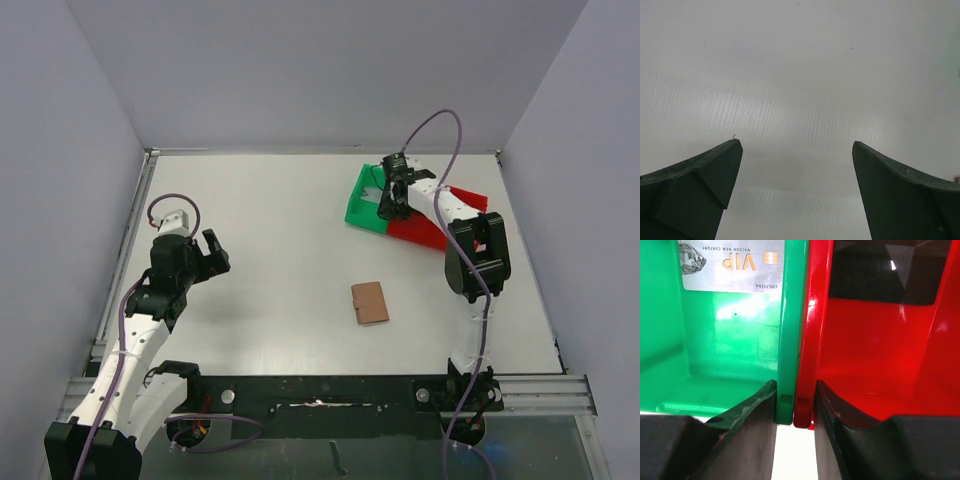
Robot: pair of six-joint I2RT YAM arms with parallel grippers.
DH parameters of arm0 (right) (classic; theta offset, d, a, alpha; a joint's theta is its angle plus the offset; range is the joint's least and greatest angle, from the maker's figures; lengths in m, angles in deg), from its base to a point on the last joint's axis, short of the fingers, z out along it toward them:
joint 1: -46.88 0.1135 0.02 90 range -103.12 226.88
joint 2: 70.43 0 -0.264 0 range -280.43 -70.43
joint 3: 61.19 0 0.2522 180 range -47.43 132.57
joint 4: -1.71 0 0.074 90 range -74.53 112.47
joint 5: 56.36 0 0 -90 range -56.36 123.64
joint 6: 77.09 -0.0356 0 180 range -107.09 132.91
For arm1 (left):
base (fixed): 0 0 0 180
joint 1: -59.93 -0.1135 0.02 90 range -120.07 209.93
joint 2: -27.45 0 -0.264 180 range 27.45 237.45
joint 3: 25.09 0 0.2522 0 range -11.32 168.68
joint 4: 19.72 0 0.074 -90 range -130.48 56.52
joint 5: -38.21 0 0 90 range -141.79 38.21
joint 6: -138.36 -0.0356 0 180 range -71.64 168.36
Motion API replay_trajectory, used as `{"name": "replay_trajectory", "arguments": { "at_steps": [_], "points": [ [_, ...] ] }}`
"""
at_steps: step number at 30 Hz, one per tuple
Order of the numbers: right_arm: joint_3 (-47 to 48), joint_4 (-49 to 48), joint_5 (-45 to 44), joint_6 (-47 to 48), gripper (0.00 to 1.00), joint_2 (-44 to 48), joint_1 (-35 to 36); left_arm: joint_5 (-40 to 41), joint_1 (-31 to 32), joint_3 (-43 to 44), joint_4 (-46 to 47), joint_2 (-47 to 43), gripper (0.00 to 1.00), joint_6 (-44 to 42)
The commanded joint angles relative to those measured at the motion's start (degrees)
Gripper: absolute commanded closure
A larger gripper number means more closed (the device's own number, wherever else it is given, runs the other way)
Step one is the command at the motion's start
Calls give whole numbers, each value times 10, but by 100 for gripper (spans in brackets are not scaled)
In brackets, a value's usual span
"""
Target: Take the credit cards out of the card holder
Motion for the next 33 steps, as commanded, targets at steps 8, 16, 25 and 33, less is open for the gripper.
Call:
{"name": "replay_trajectory", "arguments": {
  "at_steps": [8, 16, 25, 33],
  "points": [
    [-53, -5, 10, -52, 69, 66, 128, -2, 4, 21, 31, -10, 7, -7],
    [-62, -3, 15, -87, 68, 71, 209, 0, 4, 21, 30, -12, 7, -7],
    [-61, 3, 18, -122, 68, 69, 286, 0, 5, 21, 29, -13, 7, -7],
    [-68, 2, 18, -141, 67, 81, 313, 3, 8, 21, 28, -16, 7, -6]
  ]
}}
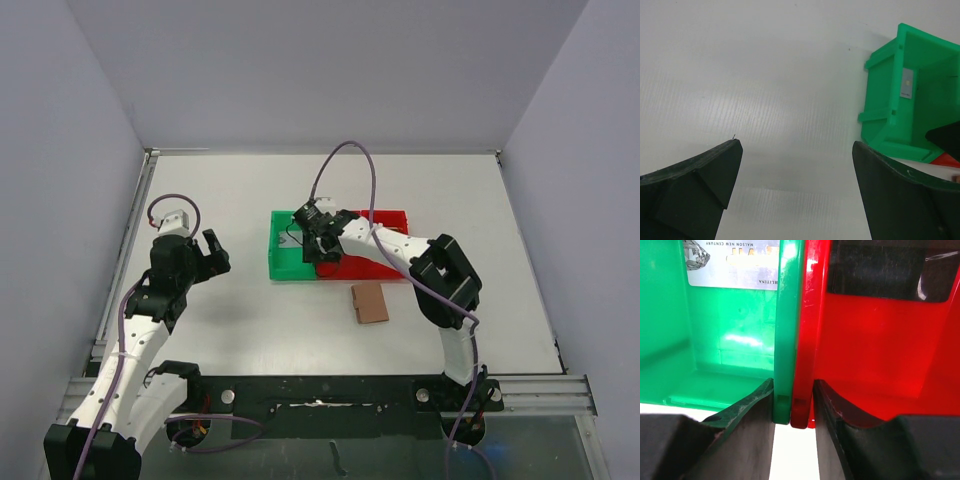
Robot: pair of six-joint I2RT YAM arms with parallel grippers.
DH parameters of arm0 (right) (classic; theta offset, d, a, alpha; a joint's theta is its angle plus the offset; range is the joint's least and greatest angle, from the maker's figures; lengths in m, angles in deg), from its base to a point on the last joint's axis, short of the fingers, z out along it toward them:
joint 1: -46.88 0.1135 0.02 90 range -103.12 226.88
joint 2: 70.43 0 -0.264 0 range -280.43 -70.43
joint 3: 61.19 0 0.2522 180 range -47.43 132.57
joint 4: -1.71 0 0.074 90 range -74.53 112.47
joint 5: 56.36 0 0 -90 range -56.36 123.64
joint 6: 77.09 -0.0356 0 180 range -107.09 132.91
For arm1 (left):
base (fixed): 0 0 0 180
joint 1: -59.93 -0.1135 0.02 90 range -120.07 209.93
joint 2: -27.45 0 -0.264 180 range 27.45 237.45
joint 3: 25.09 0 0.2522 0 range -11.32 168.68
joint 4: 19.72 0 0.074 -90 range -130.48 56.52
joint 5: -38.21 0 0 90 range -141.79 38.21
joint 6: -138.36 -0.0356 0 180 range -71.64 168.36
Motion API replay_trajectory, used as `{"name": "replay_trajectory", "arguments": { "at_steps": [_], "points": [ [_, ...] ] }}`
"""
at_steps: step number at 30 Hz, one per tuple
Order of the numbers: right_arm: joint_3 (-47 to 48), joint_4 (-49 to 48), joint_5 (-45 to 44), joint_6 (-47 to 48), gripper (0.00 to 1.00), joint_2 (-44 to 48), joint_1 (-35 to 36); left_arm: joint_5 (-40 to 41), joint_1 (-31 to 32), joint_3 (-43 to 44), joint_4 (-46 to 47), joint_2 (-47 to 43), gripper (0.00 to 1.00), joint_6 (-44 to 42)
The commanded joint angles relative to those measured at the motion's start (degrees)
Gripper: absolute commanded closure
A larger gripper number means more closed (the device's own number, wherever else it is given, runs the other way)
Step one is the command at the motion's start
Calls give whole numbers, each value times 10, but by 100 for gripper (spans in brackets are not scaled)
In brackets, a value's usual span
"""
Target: Take the credit cards out of the card holder
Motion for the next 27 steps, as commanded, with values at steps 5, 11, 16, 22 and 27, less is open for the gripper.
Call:
{"name": "replay_trajectory", "arguments": {
  "at_steps": [5, 11, 16, 22, 27],
  "points": [
    [4, 3, 16, -31, 67, 34, 13, 3, 6, 21, 27, -11, 7, -6],
    [27, 14, 18, -7, 63, 30, 15, 5, 8, 21, 26, -14, 7, -6],
    [79, 37, 2, 25, 52, 44, 15, 7, 9, 21, 27, -14, 7, -6],
    [66, 59, -35, 27, 43, 114, 15, 3, 9, 22, 31, -12, 7, -7],
    [-50, 41, -54, -12, 36, 230, 14, 3, 10, 23, 29, -12, 7, -7]
  ]
}}
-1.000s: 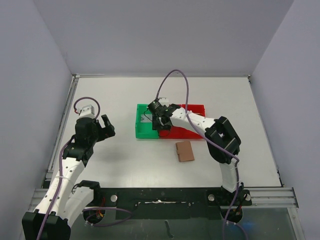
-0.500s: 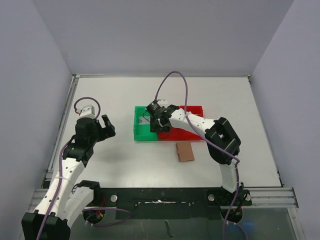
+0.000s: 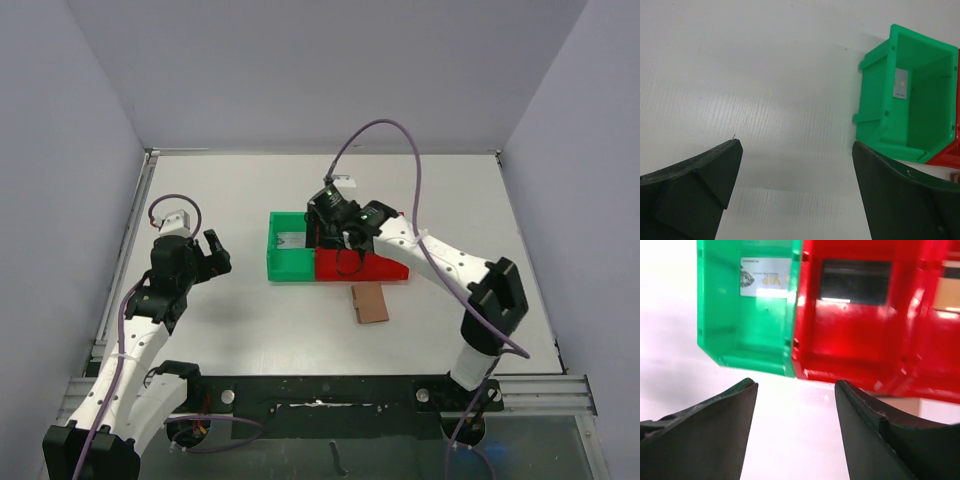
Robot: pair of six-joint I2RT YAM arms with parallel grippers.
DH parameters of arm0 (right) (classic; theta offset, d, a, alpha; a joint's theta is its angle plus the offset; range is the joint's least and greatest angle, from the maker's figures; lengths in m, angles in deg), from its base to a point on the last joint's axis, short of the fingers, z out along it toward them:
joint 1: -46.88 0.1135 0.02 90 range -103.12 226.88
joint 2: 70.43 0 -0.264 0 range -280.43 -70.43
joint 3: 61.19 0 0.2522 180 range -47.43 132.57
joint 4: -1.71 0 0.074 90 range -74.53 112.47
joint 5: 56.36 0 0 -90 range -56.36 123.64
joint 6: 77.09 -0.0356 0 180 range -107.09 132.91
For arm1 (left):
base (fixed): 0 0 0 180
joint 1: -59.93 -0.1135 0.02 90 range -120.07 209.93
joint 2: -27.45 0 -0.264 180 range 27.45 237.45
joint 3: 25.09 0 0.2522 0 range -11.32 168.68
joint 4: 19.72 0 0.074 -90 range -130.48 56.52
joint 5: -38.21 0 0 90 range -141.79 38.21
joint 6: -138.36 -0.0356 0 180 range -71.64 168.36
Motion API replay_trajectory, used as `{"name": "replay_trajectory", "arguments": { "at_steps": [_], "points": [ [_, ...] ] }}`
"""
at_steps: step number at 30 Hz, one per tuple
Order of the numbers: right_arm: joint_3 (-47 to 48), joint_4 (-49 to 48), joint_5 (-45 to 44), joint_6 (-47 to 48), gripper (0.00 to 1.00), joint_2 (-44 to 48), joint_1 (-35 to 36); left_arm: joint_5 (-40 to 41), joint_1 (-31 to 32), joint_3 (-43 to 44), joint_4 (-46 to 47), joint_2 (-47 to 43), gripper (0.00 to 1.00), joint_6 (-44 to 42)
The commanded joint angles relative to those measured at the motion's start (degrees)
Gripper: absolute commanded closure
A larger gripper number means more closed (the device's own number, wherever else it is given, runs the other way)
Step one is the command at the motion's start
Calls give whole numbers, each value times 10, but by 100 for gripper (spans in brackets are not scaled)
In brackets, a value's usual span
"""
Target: Take the credit cards out of the card holder
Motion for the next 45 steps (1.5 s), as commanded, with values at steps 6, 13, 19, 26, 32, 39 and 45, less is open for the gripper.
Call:
{"name": "replay_trajectory", "arguments": {
  "at_steps": [6, 13, 19, 26, 32, 39, 45],
  "points": [
    [-238, -45, -30, -65, 20, 242, -4, 20, 8, 22, 20, -10, 7, -7],
    [-365, -46, -4, -131, 14, 313, -10, 10, 12, 22, 24, -1, 7, -7],
    [-391, -29, 2, -141, 18, 279, -29, -16, 17, 22, 26, 5, 7, -2],
    [-347, -19, 34, -100, 22, 193, -32, -4, 37, 16, 20, 4, 7, 7],
    [-292, 30, 7, -109, 29, 124, -28, 12, 57, 13, 20, 10, 7, 9],
    [-318, 2, -4, -94, 43, 85, -26, 0, 69, 15, 32, 34, 7, 3],
    [-367, -6, -18, -90, 64, 117, 3, -12, 78, 41, 1, 82, 9, 1]
  ]
}}
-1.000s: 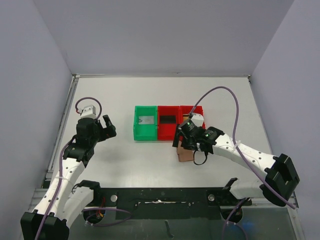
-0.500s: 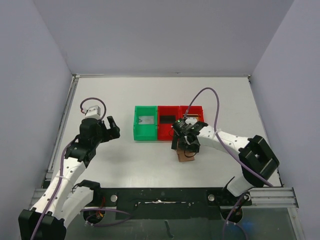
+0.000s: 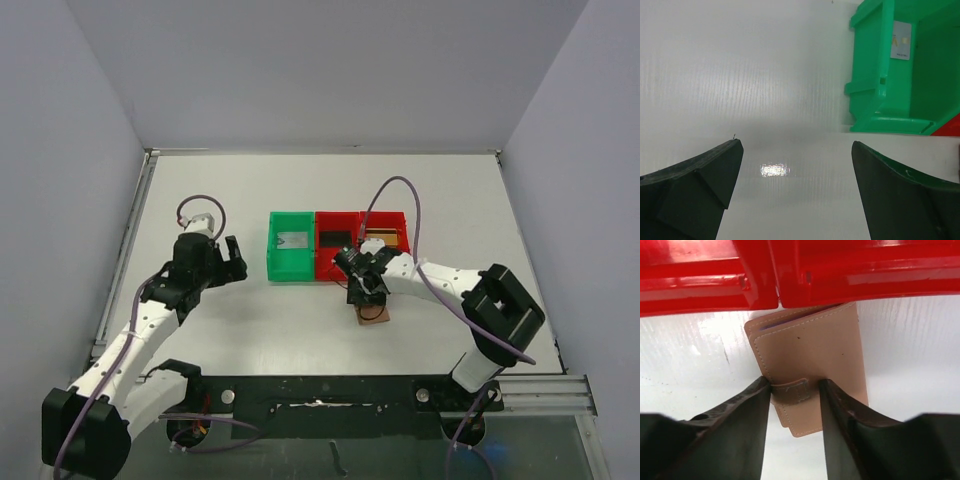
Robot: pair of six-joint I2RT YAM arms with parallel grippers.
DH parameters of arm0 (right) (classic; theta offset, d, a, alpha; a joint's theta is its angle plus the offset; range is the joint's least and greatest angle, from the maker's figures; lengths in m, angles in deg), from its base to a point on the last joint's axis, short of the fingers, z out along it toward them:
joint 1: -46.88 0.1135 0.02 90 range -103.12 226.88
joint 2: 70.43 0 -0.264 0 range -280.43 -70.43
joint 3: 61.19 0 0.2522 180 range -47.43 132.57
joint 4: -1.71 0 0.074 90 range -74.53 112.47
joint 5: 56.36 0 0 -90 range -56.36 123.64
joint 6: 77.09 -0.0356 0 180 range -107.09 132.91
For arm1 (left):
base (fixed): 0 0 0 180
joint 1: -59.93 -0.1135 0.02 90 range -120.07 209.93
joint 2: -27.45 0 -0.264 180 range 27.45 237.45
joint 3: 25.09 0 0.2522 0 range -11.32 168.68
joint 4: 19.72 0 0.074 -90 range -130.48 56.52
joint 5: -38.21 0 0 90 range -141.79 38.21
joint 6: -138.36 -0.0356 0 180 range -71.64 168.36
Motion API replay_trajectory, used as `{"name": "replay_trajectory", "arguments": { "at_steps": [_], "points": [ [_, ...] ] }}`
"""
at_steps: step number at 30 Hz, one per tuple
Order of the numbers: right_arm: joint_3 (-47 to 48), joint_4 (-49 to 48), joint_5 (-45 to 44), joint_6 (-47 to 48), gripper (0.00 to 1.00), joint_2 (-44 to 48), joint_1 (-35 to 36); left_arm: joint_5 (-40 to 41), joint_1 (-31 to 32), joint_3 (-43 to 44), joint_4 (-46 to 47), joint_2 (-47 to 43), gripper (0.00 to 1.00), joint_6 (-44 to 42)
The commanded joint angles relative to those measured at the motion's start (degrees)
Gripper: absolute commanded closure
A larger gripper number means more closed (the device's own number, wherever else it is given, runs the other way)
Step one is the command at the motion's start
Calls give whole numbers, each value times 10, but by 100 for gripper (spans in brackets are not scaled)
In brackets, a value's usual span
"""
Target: Take the credit cards out of the card holder
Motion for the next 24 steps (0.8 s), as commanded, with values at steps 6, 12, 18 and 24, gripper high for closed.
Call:
{"name": "replay_trajectory", "arguments": {
  "at_steps": [6, 12, 18, 24],
  "points": [
    [-95, -93, 42, 13, 83, 86, 16, 37, 73, 41, -8, 42, 10, -6],
    [-104, -140, 78, 13, 89, 115, 20, 21, 79, 47, -8, 62, 10, 3],
    [-131, -193, 142, -5, 89, 180, 21, -34, 82, 69, -23, 74, 11, 40],
    [-215, -321, 214, -57, 85, 296, 12, -96, 91, 48, 10, 47, 13, 103]
  ]
}}
